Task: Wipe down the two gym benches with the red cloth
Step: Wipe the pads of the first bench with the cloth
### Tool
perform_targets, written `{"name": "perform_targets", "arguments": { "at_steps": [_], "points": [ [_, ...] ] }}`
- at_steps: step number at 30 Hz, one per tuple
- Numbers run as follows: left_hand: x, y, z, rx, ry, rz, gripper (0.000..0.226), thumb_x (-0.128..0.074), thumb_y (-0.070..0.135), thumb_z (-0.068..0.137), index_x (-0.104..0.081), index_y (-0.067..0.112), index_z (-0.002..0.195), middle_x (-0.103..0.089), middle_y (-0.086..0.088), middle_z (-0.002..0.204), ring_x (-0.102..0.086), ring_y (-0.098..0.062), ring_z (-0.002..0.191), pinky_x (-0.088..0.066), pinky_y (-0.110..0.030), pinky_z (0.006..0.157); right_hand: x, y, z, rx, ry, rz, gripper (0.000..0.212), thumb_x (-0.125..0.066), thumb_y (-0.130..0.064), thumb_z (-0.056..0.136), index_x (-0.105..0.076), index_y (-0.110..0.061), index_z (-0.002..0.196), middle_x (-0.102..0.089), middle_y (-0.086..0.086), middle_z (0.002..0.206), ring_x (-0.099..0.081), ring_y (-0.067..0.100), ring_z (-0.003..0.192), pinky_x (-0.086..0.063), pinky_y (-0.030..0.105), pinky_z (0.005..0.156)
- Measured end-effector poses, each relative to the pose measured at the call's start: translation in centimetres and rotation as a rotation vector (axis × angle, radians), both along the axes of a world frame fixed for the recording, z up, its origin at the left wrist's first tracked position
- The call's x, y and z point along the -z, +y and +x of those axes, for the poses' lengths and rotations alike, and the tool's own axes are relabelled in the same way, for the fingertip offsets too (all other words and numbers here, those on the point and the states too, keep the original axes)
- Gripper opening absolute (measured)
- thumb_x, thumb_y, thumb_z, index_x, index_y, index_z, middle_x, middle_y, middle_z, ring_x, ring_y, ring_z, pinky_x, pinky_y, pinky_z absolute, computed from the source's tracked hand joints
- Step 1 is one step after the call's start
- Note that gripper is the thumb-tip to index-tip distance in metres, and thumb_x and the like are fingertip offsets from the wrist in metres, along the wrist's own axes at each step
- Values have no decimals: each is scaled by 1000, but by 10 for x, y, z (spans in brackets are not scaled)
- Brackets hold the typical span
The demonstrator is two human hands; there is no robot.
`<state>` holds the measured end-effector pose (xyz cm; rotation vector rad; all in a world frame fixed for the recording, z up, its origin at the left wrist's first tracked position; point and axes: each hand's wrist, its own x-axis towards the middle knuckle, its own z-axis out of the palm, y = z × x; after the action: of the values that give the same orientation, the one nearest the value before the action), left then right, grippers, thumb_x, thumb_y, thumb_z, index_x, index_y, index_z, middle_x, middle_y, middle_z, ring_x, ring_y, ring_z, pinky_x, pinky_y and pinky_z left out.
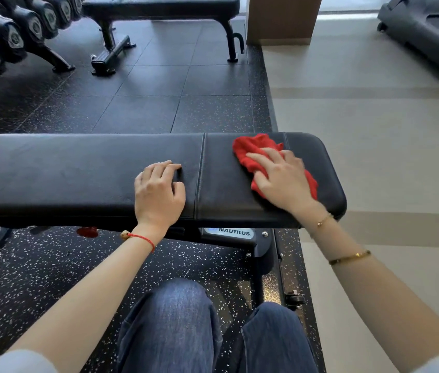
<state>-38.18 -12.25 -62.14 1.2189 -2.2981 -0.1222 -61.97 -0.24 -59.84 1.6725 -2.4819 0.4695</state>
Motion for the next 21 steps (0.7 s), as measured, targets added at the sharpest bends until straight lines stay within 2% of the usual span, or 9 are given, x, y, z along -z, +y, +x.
{"name": "perform_targets", "arguments": {
  "at_steps": [3, 5, 9, 14, 17, 21],
  "points": [
    [-1, 2, -2, -10, -9, 4, 43, -43, 24, 87, -64, 16, 124, -62, -5, 131, -51, -25, 126, -36, -45, 110, -4, -23, -30, 197, -41, 48, 42, -43, -35, 94, -50, -35, 135, -43, -3, 146, -38, 38, 125, -30, 45, 104],
    [-2, 2, -3, -17, -13, 5, 43, -43, 24, 87, -64, 16, 123, -62, -5, 131, -51, -26, 126, -36, -46, 110, -8, -44, -25, 226, -67, 82, 41, -41, -34, 95, -51, -31, 135, -42, 1, 146, -35, 40, 128, -29, 45, 105],
    [-3, 2, -2, -16, -17, 10, 43, -42, 26, 86, -64, 17, 122, -63, -4, 130, -52, -25, 125, -37, -46, 109, -10, -63, 33, 21, -30, 97, 44, -44, -37, 92, -51, -35, 134, -48, -1, 140, -41, 36, 121, -33, 43, 100],
    [-4, 1, 0, -12, -7, 13, 43, -42, 25, 86, -65, 18, 122, -63, -3, 130, -52, -25, 125, -36, -45, 108, -4, -17, 78, -161, -33, 36, 46, -46, -36, 89, -51, -36, 135, -49, -7, 140, -43, 29, 118, -34, 43, 100],
    [-3, 1, 1, 0, 0, 12, 43, -42, 24, 86, -65, 17, 122, -63, -4, 131, -51, -25, 126, -36, -46, 109, -1, 19, 71, -159, -9, 16, 48, -45, -37, 89, -49, -39, 136, -47, -11, 142, -42, 26, 118, -33, 41, 101],
    [-3, 2, 1, 14, -16, 17, 41, -45, 22, 89, -63, 16, 125, -61, -5, 133, -50, -25, 127, -35, -45, 111, 1, 53, 39, -25, -12, -47, 48, -44, -38, 86, -53, -40, 133, -49, -13, 139, -44, 26, 115, -34, 41, 97]
  ]
}}
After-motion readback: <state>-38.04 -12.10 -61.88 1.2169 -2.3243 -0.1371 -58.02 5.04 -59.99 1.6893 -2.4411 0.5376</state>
